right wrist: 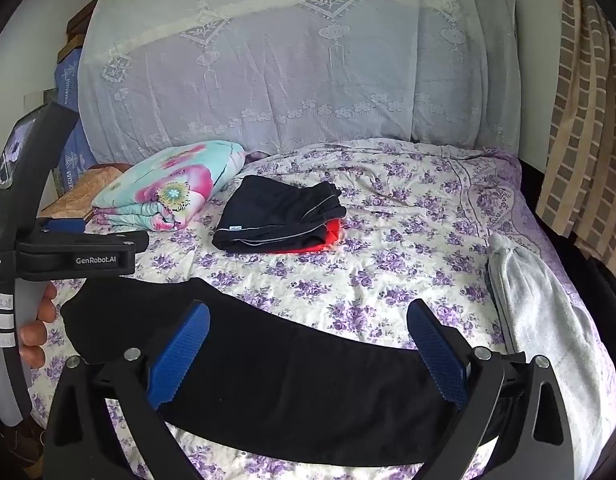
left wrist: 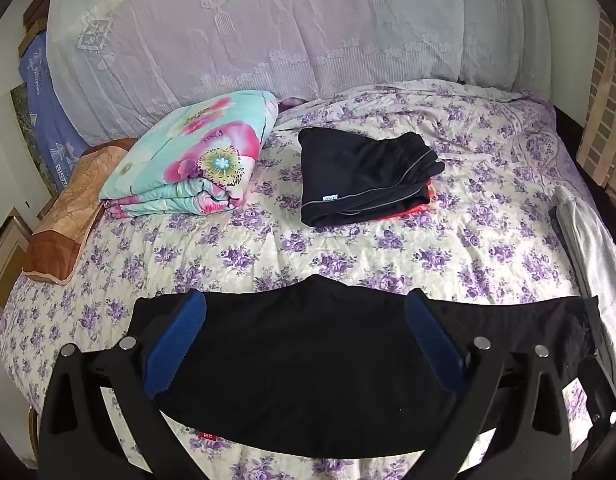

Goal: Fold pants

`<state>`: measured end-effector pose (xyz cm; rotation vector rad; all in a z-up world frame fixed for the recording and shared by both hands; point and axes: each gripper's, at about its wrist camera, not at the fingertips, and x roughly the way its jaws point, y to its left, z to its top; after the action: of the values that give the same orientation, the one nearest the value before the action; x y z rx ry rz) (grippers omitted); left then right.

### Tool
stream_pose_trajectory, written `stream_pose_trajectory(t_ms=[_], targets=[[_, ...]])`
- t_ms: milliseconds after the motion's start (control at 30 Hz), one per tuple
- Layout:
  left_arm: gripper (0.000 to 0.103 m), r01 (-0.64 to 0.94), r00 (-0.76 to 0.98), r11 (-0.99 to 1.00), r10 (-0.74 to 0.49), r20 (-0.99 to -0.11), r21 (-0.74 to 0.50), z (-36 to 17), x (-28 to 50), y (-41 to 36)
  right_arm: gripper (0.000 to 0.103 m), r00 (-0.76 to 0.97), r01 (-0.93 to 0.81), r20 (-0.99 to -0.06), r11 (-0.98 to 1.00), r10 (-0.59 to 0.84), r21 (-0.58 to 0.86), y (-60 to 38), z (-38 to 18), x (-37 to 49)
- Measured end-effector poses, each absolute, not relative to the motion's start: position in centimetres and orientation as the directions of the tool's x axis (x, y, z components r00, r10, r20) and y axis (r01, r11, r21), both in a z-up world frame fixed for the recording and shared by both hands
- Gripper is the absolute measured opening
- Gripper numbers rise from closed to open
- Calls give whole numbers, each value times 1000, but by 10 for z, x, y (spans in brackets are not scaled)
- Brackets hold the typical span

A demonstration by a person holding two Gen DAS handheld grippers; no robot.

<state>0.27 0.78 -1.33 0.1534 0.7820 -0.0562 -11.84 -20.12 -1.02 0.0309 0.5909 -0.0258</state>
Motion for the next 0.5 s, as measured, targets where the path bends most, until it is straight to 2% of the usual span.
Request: stream_pose_trajectory(t_ms=[500], targets=[[98,106,707,987,13,-707,124,-17,3,1,99,828,36,-561,999,-17,22,-202,-12,-118]])
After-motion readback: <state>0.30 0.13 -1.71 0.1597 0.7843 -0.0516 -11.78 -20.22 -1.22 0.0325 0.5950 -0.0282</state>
